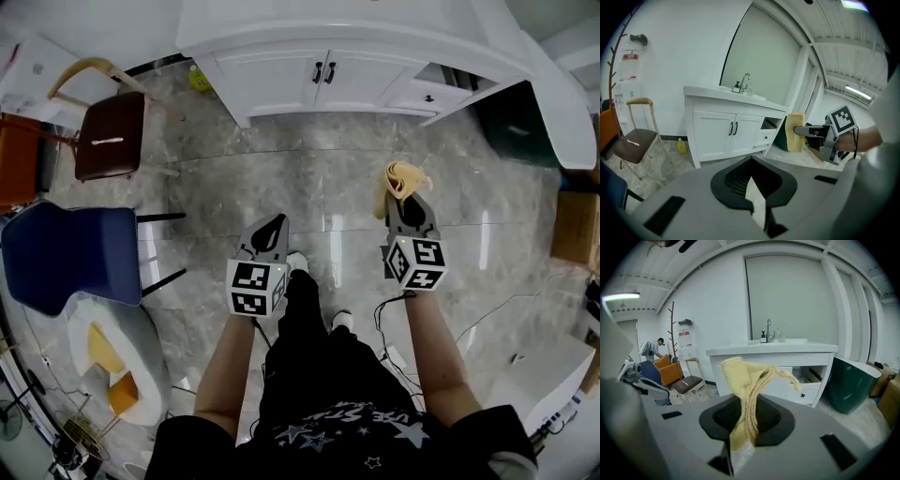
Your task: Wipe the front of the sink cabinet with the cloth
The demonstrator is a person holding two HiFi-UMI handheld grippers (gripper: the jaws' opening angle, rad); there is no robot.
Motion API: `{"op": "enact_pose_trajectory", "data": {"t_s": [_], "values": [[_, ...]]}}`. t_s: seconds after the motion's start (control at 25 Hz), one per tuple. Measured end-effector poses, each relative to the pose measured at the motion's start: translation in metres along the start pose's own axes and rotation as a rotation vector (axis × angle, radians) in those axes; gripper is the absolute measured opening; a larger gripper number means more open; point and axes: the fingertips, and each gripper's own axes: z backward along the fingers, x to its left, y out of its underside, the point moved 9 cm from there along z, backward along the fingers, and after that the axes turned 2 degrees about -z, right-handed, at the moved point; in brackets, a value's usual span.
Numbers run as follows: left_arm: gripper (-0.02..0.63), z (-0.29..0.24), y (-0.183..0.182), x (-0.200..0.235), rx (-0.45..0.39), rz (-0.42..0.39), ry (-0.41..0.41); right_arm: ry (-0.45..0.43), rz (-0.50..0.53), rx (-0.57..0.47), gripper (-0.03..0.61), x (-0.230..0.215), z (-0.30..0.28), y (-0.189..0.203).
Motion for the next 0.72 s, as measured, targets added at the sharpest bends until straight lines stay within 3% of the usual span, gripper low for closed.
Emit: {"op": "enact_pose_trajectory", "data": {"t_s": [0.44, 0.72], "values": [[0.015, 0.063, -0.001, -0.119, -0.053, -0.043, 0.021, 0.000, -0.018, -0.041, 0.080, -0.040, 0.127, 0.012], [0.015, 0.099, -0.014, -0.173, -0.115, -0.104, 0.026, 0.031, -0.058, -0.086, 0.080, -0.067, 0.206, 0.010]]}}
